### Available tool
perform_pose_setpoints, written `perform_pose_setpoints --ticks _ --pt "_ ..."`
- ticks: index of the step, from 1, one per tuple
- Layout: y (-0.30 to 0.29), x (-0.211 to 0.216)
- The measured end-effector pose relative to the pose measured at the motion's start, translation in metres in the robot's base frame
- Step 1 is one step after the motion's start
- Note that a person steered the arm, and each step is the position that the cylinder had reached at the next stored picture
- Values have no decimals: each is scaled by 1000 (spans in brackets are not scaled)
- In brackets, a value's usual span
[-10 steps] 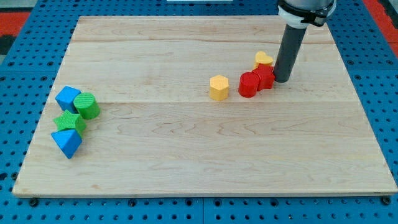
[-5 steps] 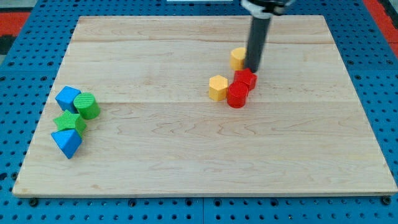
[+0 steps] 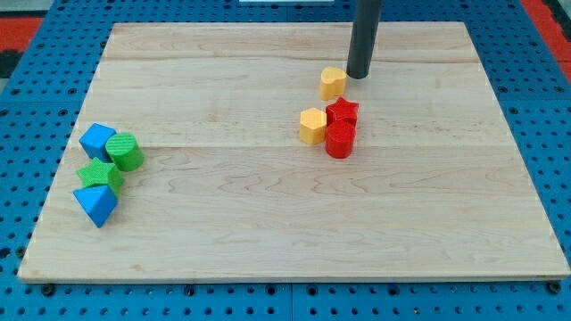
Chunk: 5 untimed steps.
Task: Separate the yellow blocks from red blocks
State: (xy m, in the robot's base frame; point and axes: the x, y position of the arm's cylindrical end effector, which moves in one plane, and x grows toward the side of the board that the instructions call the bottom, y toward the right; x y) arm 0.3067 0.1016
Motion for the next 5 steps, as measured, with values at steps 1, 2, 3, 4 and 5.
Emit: perform_pose_setpoints --ticks 1,2,3,4,5 --pt "0 -5" --pt "-16 -7" --pt "-38 44" --pt "-78 94" --pt "-80 79"
